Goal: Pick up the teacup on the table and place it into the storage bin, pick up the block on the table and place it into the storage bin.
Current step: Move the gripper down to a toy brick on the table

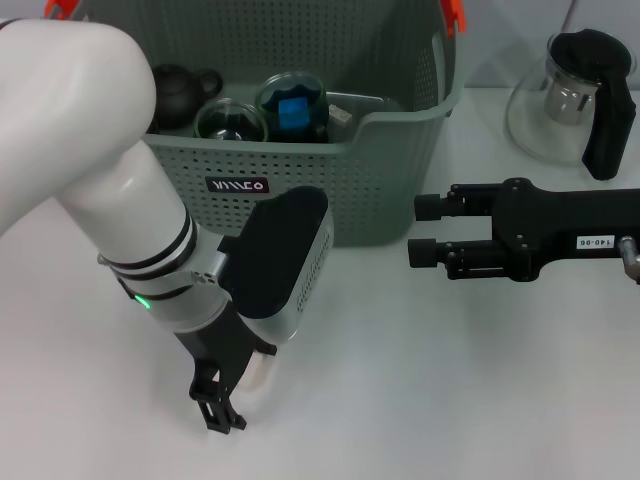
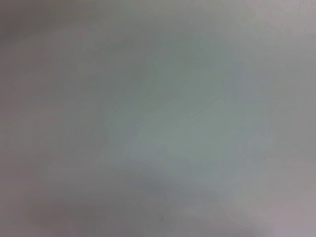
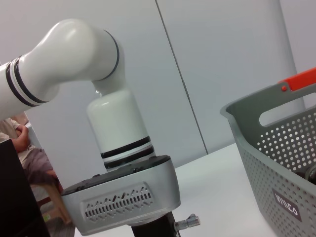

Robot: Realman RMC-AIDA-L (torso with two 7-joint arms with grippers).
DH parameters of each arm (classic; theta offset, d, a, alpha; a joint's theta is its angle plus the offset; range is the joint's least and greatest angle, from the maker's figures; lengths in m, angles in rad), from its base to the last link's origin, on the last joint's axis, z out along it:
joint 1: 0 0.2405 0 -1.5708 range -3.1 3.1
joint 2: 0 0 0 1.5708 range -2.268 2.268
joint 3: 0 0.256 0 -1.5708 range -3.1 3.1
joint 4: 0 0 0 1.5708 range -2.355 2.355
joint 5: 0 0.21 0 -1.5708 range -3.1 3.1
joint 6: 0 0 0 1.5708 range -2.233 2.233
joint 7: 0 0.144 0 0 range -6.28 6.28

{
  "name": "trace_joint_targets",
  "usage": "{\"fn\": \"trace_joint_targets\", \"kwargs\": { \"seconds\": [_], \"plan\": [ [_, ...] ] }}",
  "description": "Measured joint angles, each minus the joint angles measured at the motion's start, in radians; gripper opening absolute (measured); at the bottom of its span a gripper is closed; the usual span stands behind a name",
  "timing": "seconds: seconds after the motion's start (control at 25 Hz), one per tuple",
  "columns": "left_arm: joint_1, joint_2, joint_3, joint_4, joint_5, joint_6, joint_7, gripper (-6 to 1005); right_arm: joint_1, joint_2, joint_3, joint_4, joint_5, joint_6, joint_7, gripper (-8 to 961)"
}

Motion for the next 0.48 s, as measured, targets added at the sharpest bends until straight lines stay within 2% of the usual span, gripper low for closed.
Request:
{"fn": "trace_joint_targets", "kwargs": {
  "seconds": [0.28,0.48],
  "plan": [
    [0.0,0.0,0.001,-0.006,0.002,-0.026,-0.003,920,0.0,0.0,0.0,0.0,0.0,0.0,0.0,732],
    [0.001,0.001,0.0,-0.016,0.004,-0.031,-0.006,874,0.0,0.0,0.0,0.0,0.0,0.0,0.0,731]
  ]
}}
